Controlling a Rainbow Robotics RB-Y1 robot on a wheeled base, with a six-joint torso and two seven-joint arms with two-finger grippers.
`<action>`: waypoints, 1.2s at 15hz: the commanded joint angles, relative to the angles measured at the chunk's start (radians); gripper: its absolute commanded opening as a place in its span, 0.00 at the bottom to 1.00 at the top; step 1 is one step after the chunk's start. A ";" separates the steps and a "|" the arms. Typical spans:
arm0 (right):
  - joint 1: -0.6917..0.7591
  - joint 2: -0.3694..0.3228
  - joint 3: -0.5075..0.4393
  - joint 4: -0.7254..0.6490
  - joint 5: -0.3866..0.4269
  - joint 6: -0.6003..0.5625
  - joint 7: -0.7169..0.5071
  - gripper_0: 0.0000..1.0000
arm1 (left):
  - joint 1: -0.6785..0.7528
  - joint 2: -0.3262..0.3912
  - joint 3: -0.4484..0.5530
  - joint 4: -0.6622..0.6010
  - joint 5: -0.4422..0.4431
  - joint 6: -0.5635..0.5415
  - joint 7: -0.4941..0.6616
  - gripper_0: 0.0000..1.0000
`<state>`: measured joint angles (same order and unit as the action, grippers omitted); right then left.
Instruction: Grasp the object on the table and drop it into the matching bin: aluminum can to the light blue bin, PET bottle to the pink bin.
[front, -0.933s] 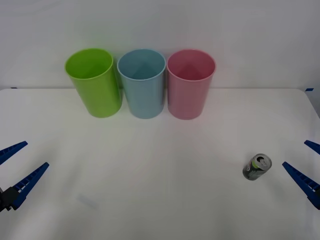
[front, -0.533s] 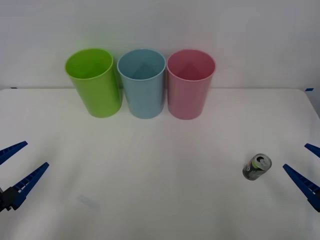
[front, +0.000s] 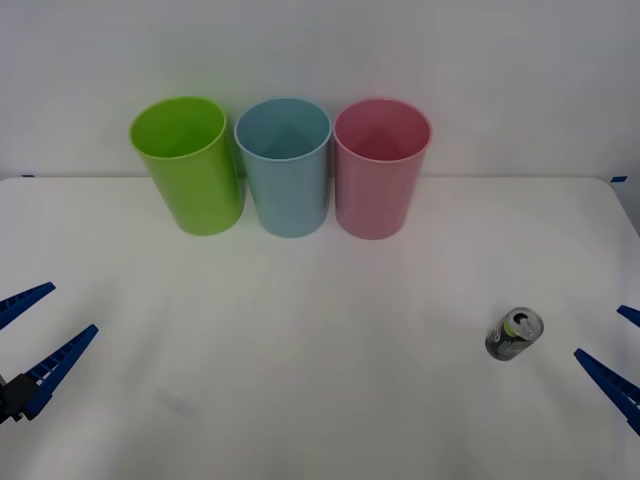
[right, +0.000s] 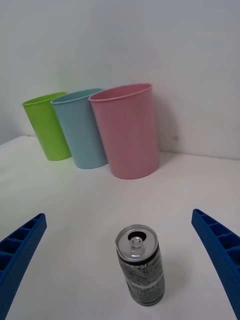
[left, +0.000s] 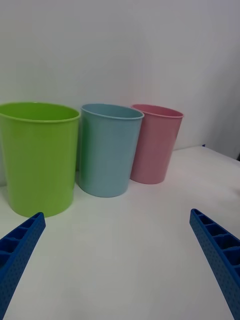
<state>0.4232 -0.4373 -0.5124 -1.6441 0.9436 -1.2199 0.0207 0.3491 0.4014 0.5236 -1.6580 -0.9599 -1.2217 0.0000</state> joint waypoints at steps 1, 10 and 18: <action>0.020 -0.001 0.008 0.001 0.000 0.002 0.024 1.00 | 0.000 0.000 0.000 0.000 0.000 0.000 0.000 1.00; 0.058 -0.005 0.035 0.056 0.055 0.017 0.117 1.00 | 0.000 0.000 0.000 0.000 0.000 0.000 0.000 1.00; -0.007 -0.005 0.087 0.202 0.103 0.017 0.209 1.00 | 0.000 0.000 0.000 0.000 0.000 0.000 0.000 1.00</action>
<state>0.4258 -0.4418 -0.4323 -1.4625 1.0450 -1.2026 0.2201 0.3491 0.4014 0.5236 -1.6580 -0.9599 -1.2217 0.0000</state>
